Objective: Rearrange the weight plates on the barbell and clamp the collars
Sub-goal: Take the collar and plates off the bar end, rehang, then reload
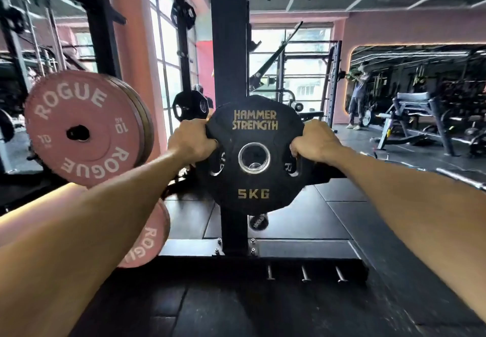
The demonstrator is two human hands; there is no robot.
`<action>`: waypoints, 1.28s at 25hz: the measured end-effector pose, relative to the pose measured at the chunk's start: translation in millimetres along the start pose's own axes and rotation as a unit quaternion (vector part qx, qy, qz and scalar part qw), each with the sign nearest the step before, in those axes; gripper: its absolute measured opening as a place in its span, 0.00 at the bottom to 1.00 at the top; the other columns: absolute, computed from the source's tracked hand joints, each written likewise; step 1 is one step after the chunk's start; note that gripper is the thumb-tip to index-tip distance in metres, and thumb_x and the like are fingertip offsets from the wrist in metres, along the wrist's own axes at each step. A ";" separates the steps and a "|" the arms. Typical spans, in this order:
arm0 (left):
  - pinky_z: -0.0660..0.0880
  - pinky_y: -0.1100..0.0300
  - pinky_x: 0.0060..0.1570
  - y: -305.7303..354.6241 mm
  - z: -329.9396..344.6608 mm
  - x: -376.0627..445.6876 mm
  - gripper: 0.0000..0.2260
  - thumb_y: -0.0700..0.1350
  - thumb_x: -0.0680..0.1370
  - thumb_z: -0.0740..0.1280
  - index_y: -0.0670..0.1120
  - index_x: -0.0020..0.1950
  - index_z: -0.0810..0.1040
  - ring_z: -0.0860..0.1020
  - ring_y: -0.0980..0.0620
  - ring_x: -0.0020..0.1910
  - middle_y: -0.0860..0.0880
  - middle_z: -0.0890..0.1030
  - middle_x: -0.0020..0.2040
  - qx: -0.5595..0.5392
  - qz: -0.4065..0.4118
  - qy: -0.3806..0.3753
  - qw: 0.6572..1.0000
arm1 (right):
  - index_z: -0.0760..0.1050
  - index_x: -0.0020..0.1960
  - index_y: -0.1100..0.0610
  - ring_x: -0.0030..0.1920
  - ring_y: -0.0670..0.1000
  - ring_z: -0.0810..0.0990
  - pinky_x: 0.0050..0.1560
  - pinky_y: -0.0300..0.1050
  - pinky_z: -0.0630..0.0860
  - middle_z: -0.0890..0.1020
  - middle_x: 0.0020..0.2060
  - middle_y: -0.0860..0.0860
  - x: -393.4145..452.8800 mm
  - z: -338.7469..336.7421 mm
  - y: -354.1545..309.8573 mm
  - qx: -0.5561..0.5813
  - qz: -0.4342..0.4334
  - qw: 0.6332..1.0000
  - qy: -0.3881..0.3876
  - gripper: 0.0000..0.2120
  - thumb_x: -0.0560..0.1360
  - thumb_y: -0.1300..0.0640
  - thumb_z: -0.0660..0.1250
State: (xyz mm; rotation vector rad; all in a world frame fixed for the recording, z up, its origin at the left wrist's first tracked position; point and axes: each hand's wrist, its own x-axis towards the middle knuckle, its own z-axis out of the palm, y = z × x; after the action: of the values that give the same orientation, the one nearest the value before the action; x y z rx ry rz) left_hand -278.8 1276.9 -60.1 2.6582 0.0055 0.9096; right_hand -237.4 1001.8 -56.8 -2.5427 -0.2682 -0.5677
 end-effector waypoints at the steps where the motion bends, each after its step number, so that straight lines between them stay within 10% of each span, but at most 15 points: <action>1: 0.79 0.51 0.46 5.2 -13.2 16.5 0.05 0.45 0.70 0.68 0.50 0.35 0.75 0.80 0.42 0.42 0.48 0.79 0.36 -0.006 -0.002 0.003 1.000 | 0.77 0.32 0.62 0.33 0.54 0.79 0.31 0.44 0.76 0.79 0.32 0.54 17.3 -15.4 -9.2 0.005 -0.004 1.000 0.000 0.09 0.57 0.59 0.74; 7: 0.80 0.51 0.44 56.8 -140.4 152.5 0.12 0.48 0.67 0.64 0.46 0.43 0.83 0.81 0.41 0.43 0.45 0.83 0.40 -0.009 -0.003 -0.003 1.000 | 0.75 0.29 0.60 0.29 0.56 0.80 0.29 0.45 0.78 0.79 0.30 0.55 144.4 -147.1 -91.6 0.016 -0.025 1.000 0.003 0.10 0.57 0.58 0.75; 19: 0.63 0.63 0.27 123.5 -428.3 394.9 0.12 0.43 0.69 0.68 0.49 0.29 0.68 0.71 0.53 0.28 0.53 0.72 0.28 0.007 0.008 0.075 0.997 | 0.75 0.32 0.61 0.32 0.56 0.80 0.31 0.44 0.75 0.79 0.33 0.55 321.6 -415.8 -306.2 0.025 -0.058 0.998 0.030 0.08 0.58 0.60 0.74; 32: 0.70 0.57 0.36 -67.0 -579.7 412.5 0.05 0.43 0.70 0.69 0.42 0.36 0.77 0.75 0.45 0.35 0.49 0.74 0.30 0.077 0.046 0.049 0.995 | 0.75 0.24 0.60 0.28 0.57 0.78 0.26 0.44 0.73 0.78 0.25 0.54 309.8 -347.0 -525.2 0.050 -0.074 0.996 0.026 0.09 0.55 0.59 0.75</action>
State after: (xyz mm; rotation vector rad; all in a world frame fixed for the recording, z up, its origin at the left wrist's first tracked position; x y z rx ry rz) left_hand -289.4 1563.3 594.6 2.7719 -0.0252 1.1096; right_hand -233.7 1288.2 583.6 -2.4215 -0.4566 -0.6584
